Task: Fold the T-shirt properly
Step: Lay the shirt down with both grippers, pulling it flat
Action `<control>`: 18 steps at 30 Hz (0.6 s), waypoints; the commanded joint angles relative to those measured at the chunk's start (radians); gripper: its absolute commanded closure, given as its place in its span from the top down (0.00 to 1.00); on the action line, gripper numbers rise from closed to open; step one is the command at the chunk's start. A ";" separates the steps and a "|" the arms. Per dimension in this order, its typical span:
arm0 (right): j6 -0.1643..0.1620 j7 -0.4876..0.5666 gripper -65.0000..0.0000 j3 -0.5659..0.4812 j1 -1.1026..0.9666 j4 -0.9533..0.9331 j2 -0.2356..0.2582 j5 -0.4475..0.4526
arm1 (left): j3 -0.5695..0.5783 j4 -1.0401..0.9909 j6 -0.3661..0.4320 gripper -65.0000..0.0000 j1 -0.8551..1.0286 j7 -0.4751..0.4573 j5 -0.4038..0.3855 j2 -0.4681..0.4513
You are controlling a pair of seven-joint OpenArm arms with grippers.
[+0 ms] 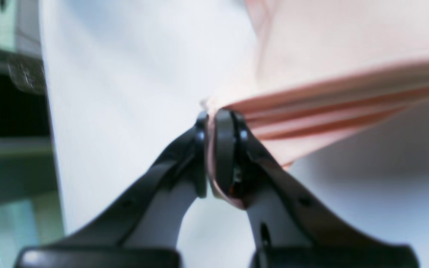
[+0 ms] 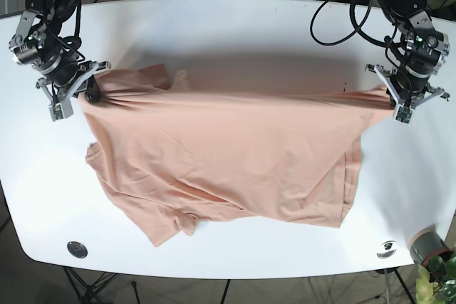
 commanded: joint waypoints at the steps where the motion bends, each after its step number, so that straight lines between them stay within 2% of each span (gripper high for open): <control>1: -0.009 0.019 0.03 0.018 -0.034 0.017 0.001 -0.028 | -0.057 0.012 0.020 0.00 0.037 0.000 0.037 -0.006; 8: -0.009 0.021 0.03 0.018 -0.144 0.022 -0.050 -0.028 | -0.154 0.015 0.020 0.00 0.118 -0.001 0.037 0.098; 13: -0.006 0.021 0.03 0.018 -0.189 0.031 -0.061 -0.028 | -0.195 0.021 0.020 0.00 0.153 -0.001 0.040 0.114; 18: 0.055 0.021 0.03 0.018 -0.212 0.045 -0.062 -0.028 | -0.220 0.013 0.020 0.00 0.170 -0.001 0.037 0.075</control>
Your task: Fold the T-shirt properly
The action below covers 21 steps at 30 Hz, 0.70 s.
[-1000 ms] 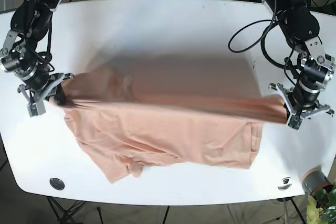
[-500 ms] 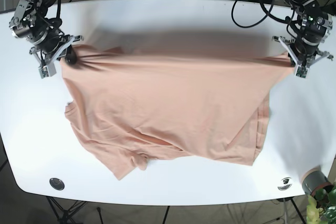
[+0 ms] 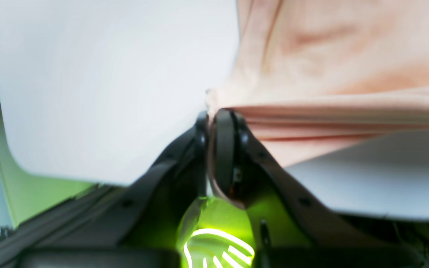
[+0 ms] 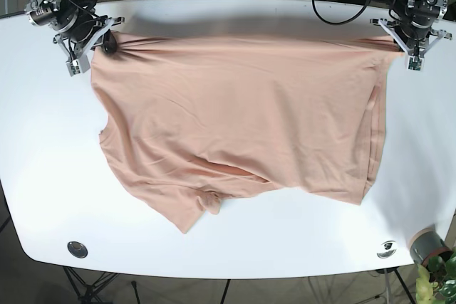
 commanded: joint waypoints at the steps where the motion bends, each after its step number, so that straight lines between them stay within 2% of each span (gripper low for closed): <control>1: 0.015 0.015 0.03 0.013 0.000 0.019 0.019 -0.023 | -0.007 0.014 0.022 0.00 -0.008 -0.010 0.029 -0.038; 8: 0.039 0.013 0.03 0.012 -0.014 0.018 0.008 -0.023 | 0.002 0.014 0.022 0.00 -0.002 -0.010 0.029 -0.032; 16: 0.124 0.009 0.03 0.012 -0.058 0.019 0.011 -0.024 | -0.005 0.019 0.022 0.00 0.023 -0.010 0.028 -0.030; 21: 0.125 0.009 0.03 0.012 -0.058 0.019 0.013 -0.026 | -0.007 0.020 0.022 0.00 0.004 -0.006 0.028 -0.030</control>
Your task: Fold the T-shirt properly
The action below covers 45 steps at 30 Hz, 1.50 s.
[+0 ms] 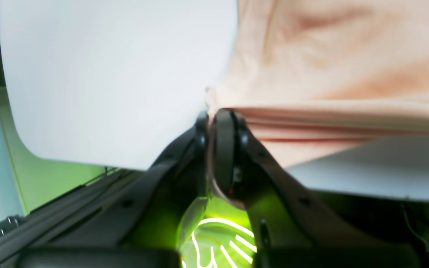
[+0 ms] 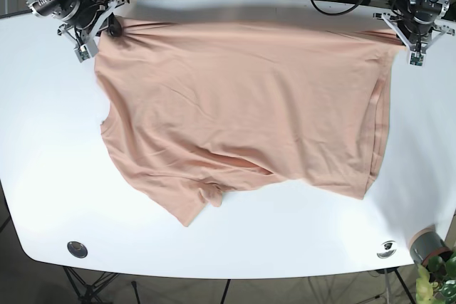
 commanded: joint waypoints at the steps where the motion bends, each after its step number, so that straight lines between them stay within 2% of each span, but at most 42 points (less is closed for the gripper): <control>1: 0.001 0.011 0.03 0.012 -0.005 0.019 0.017 -0.013 | -0.013 0.022 0.018 0.00 -0.004 -0.010 0.020 -0.019; 4: 0.006 0.011 0.03 0.015 -0.042 0.022 0.027 -0.010 | -0.022 0.023 0.018 0.00 0.007 -0.010 0.020 -0.019; 9: 0.007 0.012 0.03 0.042 -0.068 0.022 0.036 -0.009 | -0.101 0.017 0.018 0.00 0.024 -0.010 0.020 0.003; 14: 0.006 0.015 0.03 0.041 -0.022 0.020 0.036 -0.010 | -0.082 0.018 0.018 0.00 -0.045 -0.010 0.020 0.009; 23: -0.003 0.011 0.03 0.038 0.151 0.017 0.047 -0.021 | 0.030 0.017 0.018 0.00 -0.263 -0.010 0.029 0.003; 26: -0.016 0.001 0.03 0.038 0.223 0.017 0.047 -0.066 | 0.057 0.017 0.018 0.00 -0.343 -0.009 0.031 0.003; 34: -0.008 -0.026 0.03 0.015 0.454 -0.027 0.047 -0.194 | 0.174 -0.003 0.018 0.00 -0.522 -0.007 0.084 0.001; 39: -0.008 -0.026 0.03 -0.048 0.592 -0.126 0.079 -0.241 | 0.246 -0.080 0.018 0.00 -0.617 -0.006 0.086 0.001; 43: -0.014 -0.026 0.03 -0.074 0.691 -0.190 0.098 -0.244 | 0.289 -0.126 0.018 0.00 -0.686 -0.006 0.086 0.001; 45: -0.016 -0.028 0.03 -0.082 0.737 -0.219 0.122 -0.244 | 0.312 -0.143 0.018 0.00 -0.722 -0.006 0.086 0.000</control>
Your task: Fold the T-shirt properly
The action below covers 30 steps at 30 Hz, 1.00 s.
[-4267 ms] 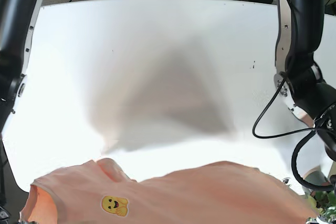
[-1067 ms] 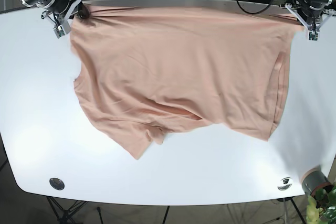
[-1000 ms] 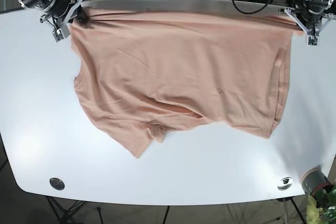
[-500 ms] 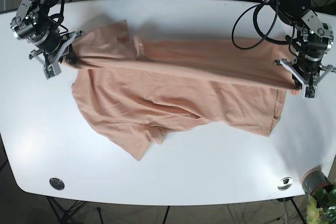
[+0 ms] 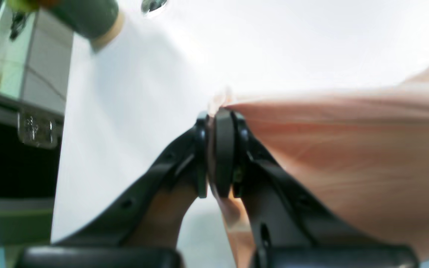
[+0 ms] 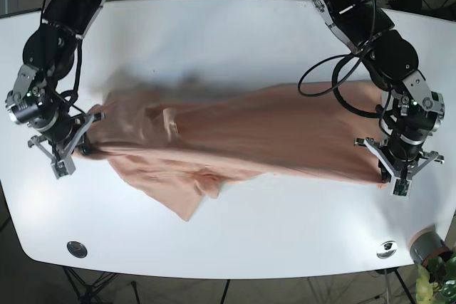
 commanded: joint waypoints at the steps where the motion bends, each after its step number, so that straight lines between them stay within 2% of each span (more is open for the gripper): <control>1: -0.003 0.014 0.03 0.002 0.063 -0.016 0.046 -0.001 | 0.023 -0.007 0.010 0.00 -0.058 -0.024 -0.005 -0.017; 8: -0.005 0.012 0.03 -0.006 0.241 -0.113 0.083 -0.001 | 0.082 -0.099 0.073 0.00 -0.200 -0.026 -0.005 -0.067; 13: -0.005 0.012 0.03 -0.089 0.365 -0.185 0.132 -0.001 | 0.082 -0.142 0.112 0.00 -0.325 -0.026 -0.005 -0.073; 19: -0.005 0.012 0.03 -0.145 0.508 -0.211 0.134 -0.001 | 0.145 -0.218 0.116 0.00 -0.472 -0.024 -0.005 -0.142; 25: -0.005 0.012 0.03 -0.201 0.652 -0.211 0.139 -0.001 | 0.178 -0.228 0.116 0.00 -0.611 -0.024 -0.005 -0.168; 30: -0.005 0.010 0.03 -0.260 0.792 -0.211 0.143 -0.001 | 0.223 -0.227 0.116 0.00 -0.743 -0.022 -0.005 -0.228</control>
